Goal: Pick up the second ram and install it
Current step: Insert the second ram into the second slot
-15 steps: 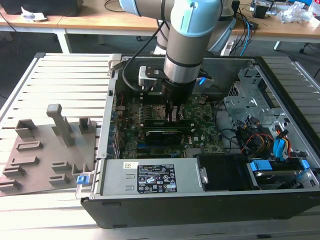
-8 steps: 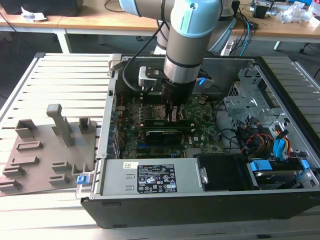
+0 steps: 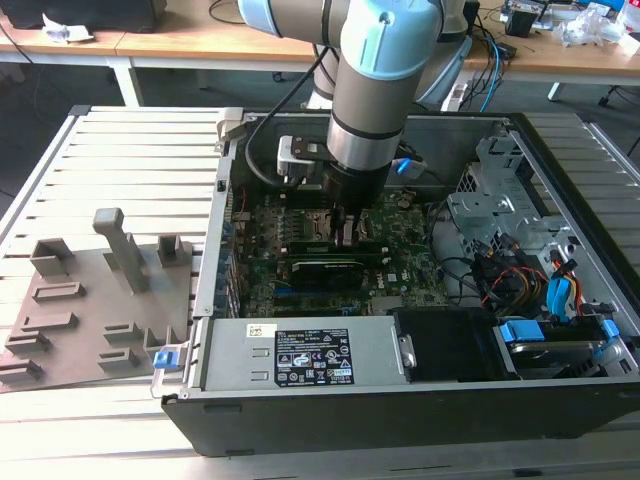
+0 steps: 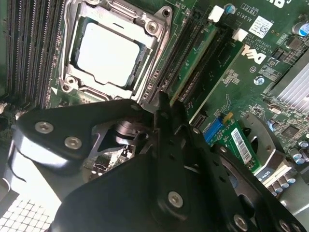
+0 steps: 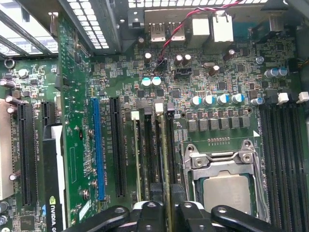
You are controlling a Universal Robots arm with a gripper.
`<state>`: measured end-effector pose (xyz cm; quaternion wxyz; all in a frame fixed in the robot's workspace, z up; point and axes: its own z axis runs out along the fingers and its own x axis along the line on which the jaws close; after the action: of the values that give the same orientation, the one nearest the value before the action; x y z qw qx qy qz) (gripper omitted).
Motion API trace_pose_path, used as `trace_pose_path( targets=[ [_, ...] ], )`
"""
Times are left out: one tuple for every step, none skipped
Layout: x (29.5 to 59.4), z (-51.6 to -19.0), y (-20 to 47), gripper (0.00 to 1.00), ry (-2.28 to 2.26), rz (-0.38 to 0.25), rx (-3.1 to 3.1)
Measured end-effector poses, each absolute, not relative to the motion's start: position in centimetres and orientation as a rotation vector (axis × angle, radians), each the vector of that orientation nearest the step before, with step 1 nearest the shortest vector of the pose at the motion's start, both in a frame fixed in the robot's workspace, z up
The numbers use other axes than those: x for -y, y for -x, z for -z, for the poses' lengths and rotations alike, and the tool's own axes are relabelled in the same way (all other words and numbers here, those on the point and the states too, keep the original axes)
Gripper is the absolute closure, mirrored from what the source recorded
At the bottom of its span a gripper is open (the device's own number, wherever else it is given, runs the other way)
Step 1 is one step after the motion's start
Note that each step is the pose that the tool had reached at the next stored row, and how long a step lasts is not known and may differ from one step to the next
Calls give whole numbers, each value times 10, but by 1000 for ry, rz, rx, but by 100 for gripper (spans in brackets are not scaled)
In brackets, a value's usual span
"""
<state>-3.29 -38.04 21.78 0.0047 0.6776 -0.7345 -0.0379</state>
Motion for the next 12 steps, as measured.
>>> trace_pose_path(
  targets=[
    [380, -218, 33, 78, -2122, 119, 2300],
    [380, -218, 33, 78, -2122, 119, 2300],
    [380, -224, 33, 78, -2122, 119, 2301],
    [380, -236, 33, 78, -2122, 119, 2301],
    [377, -247, 33, 78, -2122, 119, 2301],
    [376, -253, 33, 80, -2122, 119, 2300],
    [376, -257, 33, 86, -2122, 119, 2300],
    [375, -266, 33, 89, -2122, 119, 2300],
    [375, -267, 33, 89, -2122, 119, 2301],
    [375, -267, 33, 89, -2122, 119, 2301],
    [375, -267, 33, 89, -2122, 119, 2300],
    [375, -267, 33, 89, -2122, 119, 2300]
  ],
)
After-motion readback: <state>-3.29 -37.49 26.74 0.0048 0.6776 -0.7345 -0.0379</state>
